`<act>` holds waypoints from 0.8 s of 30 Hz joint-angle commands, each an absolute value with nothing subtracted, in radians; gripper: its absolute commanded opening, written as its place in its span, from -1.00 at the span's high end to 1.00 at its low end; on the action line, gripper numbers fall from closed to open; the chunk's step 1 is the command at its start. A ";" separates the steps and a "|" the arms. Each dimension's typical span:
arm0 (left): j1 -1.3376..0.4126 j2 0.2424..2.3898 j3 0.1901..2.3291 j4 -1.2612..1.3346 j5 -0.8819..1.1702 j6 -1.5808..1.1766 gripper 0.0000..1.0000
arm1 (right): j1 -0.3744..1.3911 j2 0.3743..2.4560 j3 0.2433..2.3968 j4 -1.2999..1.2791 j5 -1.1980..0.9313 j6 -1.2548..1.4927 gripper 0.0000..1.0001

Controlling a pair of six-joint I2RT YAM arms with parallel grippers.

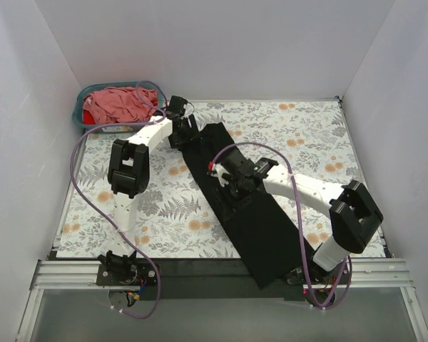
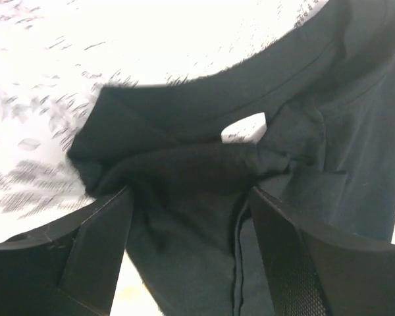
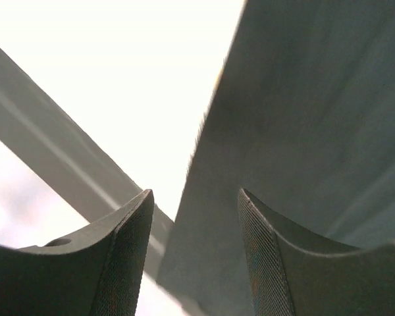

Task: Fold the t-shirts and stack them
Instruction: Fold the tshirt

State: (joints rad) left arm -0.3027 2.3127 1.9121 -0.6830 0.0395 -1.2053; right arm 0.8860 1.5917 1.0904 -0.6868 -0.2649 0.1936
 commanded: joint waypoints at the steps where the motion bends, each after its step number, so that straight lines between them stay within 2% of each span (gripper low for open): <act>1: -0.293 2.130 1.882 -0.660 -0.089 -1.167 -0.40 | 0.839 1.588 1.281 -0.672 -0.271 0.137 -0.21; 6: -0.293 1.814 1.749 -0.620 -0.187 -1.152 -0.48 | 0.729 1.707 1.420 -0.566 -0.357 0.110 -0.11; 8: -0.293 1.712 1.636 -0.611 -0.233 -1.155 -0.50 | 0.700 1.780 1.477 -0.497 -0.405 0.123 -0.04; 9: -0.293 1.597 1.582 -0.598 -0.248 -1.157 -0.50 | 0.686 1.808 1.502 -0.482 -0.417 0.124 -0.02; 11: -0.293 1.481 1.439 -0.594 -0.277 -1.167 -0.60 | 0.680 1.894 1.575 -0.454 -0.417 0.117 -0.01; 13: -0.293 1.310 1.343 -0.581 -0.273 -1.175 -0.71 | 0.672 1.946 1.611 -0.430 -0.428 0.120 -0.01; 16: -0.293 1.136 1.152 -0.578 -0.246 -1.181 -0.72 | 0.666 2.034 1.643 -0.338 -0.460 0.149 -0.01; 24: -0.295 0.954 0.922 -0.680 -0.143 -1.218 -0.73 | 0.605 2.221 1.660 -0.140 -0.436 0.296 -0.04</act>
State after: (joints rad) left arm -0.2928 0.9947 0.9714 -0.6266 -0.1867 -1.2064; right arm 0.6472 2.1914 1.6096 -0.2642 -0.4438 0.2214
